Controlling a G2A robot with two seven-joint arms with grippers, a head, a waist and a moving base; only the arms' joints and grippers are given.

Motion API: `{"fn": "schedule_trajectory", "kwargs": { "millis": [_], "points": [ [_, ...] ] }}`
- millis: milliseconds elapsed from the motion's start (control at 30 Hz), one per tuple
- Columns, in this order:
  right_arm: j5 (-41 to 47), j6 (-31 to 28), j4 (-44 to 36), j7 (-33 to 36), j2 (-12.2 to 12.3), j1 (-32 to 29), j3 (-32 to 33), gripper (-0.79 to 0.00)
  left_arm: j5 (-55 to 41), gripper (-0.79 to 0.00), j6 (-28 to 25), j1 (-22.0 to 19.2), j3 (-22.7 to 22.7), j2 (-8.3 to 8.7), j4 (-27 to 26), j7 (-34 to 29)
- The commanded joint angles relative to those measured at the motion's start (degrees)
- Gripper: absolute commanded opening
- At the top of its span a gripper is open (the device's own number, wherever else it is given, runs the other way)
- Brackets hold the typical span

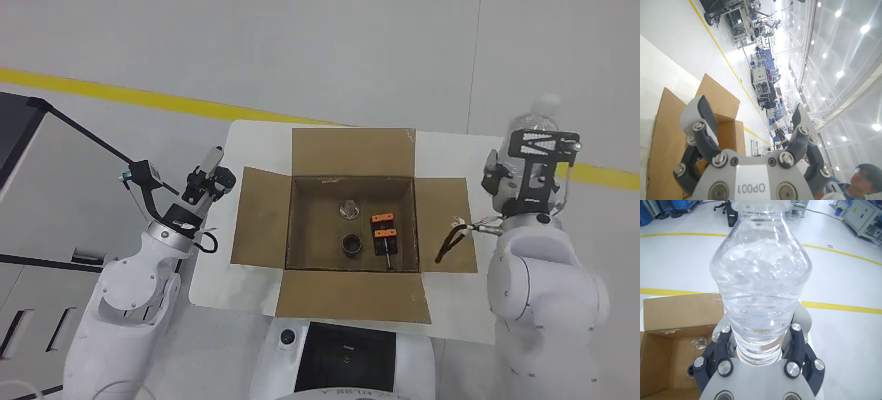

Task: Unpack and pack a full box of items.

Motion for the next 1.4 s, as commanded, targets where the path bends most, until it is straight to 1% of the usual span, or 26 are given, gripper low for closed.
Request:
{"fn": "schedule_trajectory", "kwargs": {
  "millis": [0, 67, 133, 533, 633, 733, 767, 833, 933, 1000, 1033, 1300, 1367],
  "points": [
    [1.62, -2.02, 0.06, -4.13, 0.32, -2.13, 6.0, -0.785, 0.0, 0.0, 0.0, 0.0, 0.0, 0.0, 0.0, 0.01],
    [1.86, -5.17, 0.06, -7.7, 0.72, -4.84, 11.37, -0.785, 0.0, 0.0, 0.0, 0.0, 0.0, 0.0, 0.0, 0.01],
    [4.27, -6.78, 0.06, -9.6, 0.89, -7.0, 15.82, -0.785, 0.0, 0.0, 0.0, 0.0, 0.0, 0.0, 0.0, 0.01],
    [4.27, -6.78, 0.06, -9.6, 0.89, -7.0, 15.82, -0.785, 0.0, 0.0, 0.0, 0.0, 0.0, 0.0, 0.0, 0.01],
    [7.16, -7.35, 1.96, -15.1, 0.84, -7.53, 15.0, -0.785, 0.0, 0.0, 0.0, 0.0, 0.0, 0.0, 0.0, 0.01],
    [10.84, -8.53, 7.46, -26.8, 0.89, -8.53, 16.62, -0.785, 0.0, 0.0, 0.0, 0.0, 0.0, 0.0, 0.0, 0.01],
    [12.64, -8.9, 10.43, -32.04, 0.9, -8.98, 17.68, -0.785, 0.0, 0.0, 0.0, 0.0, 0.0, 0.0, 0.0, 0.01],
    [13.19, -9.79, 17.64, -39.41, 1.08, -9.06, 19.61, -0.785, 0.0, 0.0, 0.0, 0.0, 0.0, 0.0, 0.0, 0.01],
    [14.73, -11.95, 26.09, -46.13, 1.37, -7.56, 21.07, -0.785, 0.0, 0.0, 0.0, 0.0, 0.0, 0.0, 0.0, 0.01],
    [14.04, -13.15, 30.94, -47.97, 1.6, -6.08, 21.05, -0.785, 0.0, 0.0, 0.0, 0.0, 0.0, 0.0, 0.0, 0.01],
    [12.98, -12.84, 33.55, -48.16, 1.69, -5.18, 20.78, -0.785, 0.0, 0.0, 0.0, 0.0, 0.0, 0.0, 0.0, 0.01],
    [12.8, -12.81, 33.99, -48.37, 1.71, -4.79, 20.55, -0.785, 0.0, 0.0, 0.0, 0.0, 0.0, 0.0, 0.0, 0.01],
    [13.25, -14.73, 34.28, -51.51, 1.77, -5.47, 20.02, -0.785, 0.0, 0.0, 0.0, 0.0, 0.0, 0.0, 0.0, 0.01]
  ]
}}
